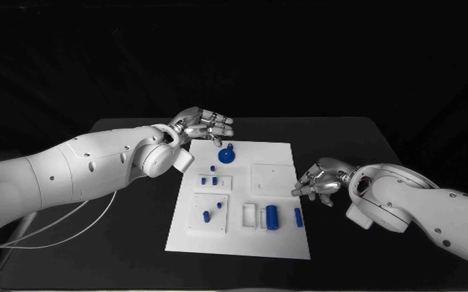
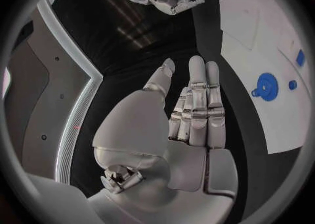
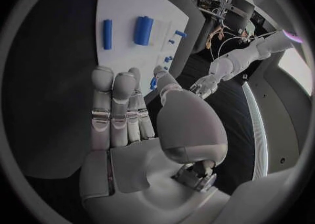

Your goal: Assemble the parts on the task board

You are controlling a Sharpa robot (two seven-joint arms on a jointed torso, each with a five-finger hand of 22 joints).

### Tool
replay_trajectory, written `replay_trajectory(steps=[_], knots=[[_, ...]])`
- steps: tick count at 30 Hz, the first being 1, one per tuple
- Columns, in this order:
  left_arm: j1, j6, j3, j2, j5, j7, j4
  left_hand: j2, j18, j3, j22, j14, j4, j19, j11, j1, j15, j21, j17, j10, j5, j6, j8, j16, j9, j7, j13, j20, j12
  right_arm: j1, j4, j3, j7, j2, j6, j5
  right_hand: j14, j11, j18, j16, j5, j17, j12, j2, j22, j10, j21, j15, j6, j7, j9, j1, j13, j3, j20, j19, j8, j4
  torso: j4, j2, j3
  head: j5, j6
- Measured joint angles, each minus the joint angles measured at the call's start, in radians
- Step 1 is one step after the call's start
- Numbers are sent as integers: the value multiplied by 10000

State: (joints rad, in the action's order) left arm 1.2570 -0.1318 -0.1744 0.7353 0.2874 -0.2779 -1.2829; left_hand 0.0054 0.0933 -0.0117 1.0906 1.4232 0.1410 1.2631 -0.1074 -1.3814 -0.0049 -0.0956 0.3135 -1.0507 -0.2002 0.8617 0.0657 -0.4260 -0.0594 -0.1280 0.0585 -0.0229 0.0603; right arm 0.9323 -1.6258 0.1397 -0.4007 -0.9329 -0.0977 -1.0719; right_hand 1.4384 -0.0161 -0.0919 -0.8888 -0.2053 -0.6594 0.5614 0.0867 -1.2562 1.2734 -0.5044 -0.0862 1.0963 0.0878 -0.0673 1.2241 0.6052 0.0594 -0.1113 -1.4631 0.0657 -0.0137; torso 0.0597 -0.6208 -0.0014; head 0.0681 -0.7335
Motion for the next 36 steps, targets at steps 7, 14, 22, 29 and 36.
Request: replay_trajectory(steps=[7, 14, 22, 29, 36], knots=[[-1, 189, -38, 13, -37, -1, -54, 145, -1, 179, -221, 8, 11, 0, -84, -145, 40, 167, -36, 414, -87, -85, 0, -105, 17, -98, 0, -1, 16, -13, -206, -284, -858, 197, 46, 427, 0, -17, -1, -39, 0, -310, 196, -52, -141, -50, -253, 0, -156, 39, 1, -52, 607, -24, 0, 1, 0, 58, -8, -3, -25, 57, 34], [-2, 265, -54, 12, -49, 5, -65, 258, -1, -45, -112, 5, 184, -35, -49, -164, 38, 167, -59, -255, -238, 1115, 32, -96, -35, -260, 0, 35, 93, -13, -365, -385, -1238, 402, 28, 663, 0, -16, 0, -196, 0, -635, 558, -110, -260, -50, -499, 1, -155, 39, 1, -164, 1038, -65, 1, 2, 0, 153, -9, -15, -31, 35, -10], [-2, 303, -61, 2, -56, 8, -68, 259, -2, -391, 146, -67, 413, -128, -17, 6, 34, 53, -70, -287, -272, 1136, 32, -96, -35, -94, 0, 12, 56, -14, -441, -547, -1577, 621, -35, 806, -1, 26, 0, -855, -369, -1817, 1735, -92, -481, -215, -886, 2, -158, 40, 2, -385, 2146, -390, 4, 1, 0, 380, -9, -25, -38, -25, -122], [-2, 322, -63, -11, -60, -5, -72, 249, -1, -433, 175, -67, 455, -128, -17, 16, 34, 52, -70, -287, -271, 1136, 32, -96, -34, -94, 0, 12, 56, -11, -391, -699, -1934, 824, -108, 761, -1, 14, 0, -1439, -476, -2950, 3140, -308, -520, -183, -1567, 2, -135, 17, -5, -600, 3691, -906, 5, 0, 0, 587, -6, -29, -38, -14, -169], [-2, 328, -63, -19, -63, -22, -90, 249, -2, -433, 192, -67, 455, -128, -17, 15, 34, 52, -69, -286, -271, 1136, 32, -97, -34, -94, 0, 13, 56, -12, -189, -950, -2309, 1065, -102, 665, 34, -19, 1, -1566, -476, -3233, 3666, -441, -519, -8, -1712, 37, -90, -25, -4, -840, 4431, -1087, 5, 0, 0, 762, -9, -32, -44, 7, -216]])
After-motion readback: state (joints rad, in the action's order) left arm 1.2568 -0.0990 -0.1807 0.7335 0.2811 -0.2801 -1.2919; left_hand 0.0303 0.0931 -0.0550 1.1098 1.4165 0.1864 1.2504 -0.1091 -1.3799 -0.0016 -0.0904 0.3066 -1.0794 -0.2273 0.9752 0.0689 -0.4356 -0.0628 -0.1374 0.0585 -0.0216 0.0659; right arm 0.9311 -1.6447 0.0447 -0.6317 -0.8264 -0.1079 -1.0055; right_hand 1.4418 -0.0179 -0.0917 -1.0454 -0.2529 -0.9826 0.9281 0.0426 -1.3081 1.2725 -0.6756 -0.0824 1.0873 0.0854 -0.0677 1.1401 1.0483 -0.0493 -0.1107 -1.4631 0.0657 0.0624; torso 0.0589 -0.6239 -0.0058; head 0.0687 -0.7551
